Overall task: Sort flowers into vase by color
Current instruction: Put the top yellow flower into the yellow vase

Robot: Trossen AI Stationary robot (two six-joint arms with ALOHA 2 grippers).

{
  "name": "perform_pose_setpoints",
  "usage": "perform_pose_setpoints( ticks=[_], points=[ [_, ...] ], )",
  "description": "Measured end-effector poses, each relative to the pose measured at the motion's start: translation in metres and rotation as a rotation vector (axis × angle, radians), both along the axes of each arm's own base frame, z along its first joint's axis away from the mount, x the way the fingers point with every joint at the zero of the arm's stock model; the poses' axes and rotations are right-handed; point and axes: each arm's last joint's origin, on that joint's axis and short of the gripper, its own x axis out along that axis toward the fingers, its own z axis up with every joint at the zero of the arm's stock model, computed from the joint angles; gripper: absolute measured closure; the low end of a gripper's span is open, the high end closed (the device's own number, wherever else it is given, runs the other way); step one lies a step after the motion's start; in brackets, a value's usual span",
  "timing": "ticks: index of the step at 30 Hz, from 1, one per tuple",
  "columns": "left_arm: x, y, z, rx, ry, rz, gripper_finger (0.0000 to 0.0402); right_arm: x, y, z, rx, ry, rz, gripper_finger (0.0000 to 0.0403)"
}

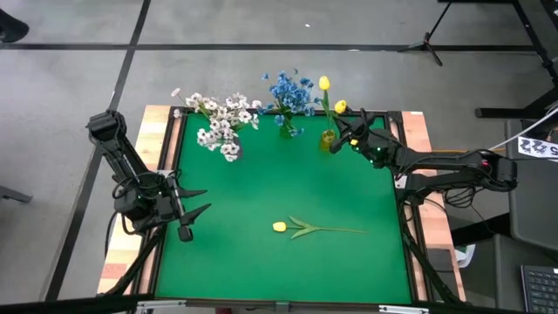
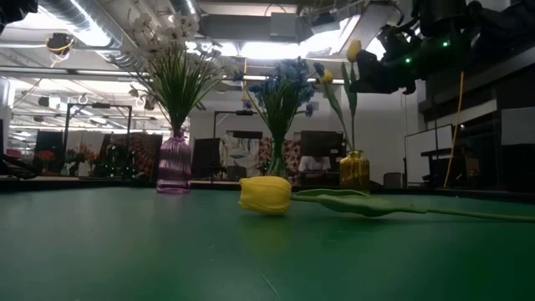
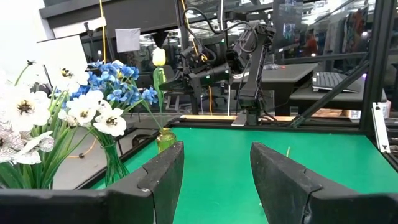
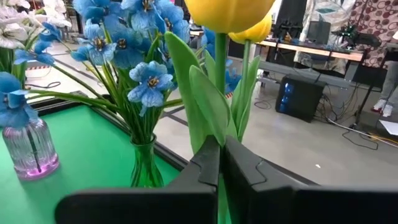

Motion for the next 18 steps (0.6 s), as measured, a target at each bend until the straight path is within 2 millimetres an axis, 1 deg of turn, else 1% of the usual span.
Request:
perform_pose_setpoints(
  ticks=[4, 7, 11, 15, 18],
  points=[
    [0.0, 0.0, 0.0001, 0.0, 0.0, 0.0, 0.0219, 0.0, 0.0, -0.0004, 0.002, 0.005, 0.0, 0.0395],
    [0.0, 0.0, 0.0, 0.0, 0.0, 0.0, 0.0219, -0.0001, 0.0, -0.0008, 0.003, 0.009, 0.0, 0.0383],
    [0.0, 0.0, 0.0, 0.0, 0.0, 0.0, 0.0219, -0.0004, 0.0001, -0.0053, 0.014, 0.042, -0.001, 0.0341],
    [0.0, 0.0, 0.0, 0.0, 0.0, 0.0, 0.0219, -0.0006, 0.0001, -0.0055, 0.016, 0.045, 0.0, 0.0295],
    [0.0, 0.0, 0.0001, 0.0, 0.0, 0.0, 0.0219, -0.0006, 0.0002, -0.0058, 0.017, 0.048, 0.0, 0.0268]
  ],
)
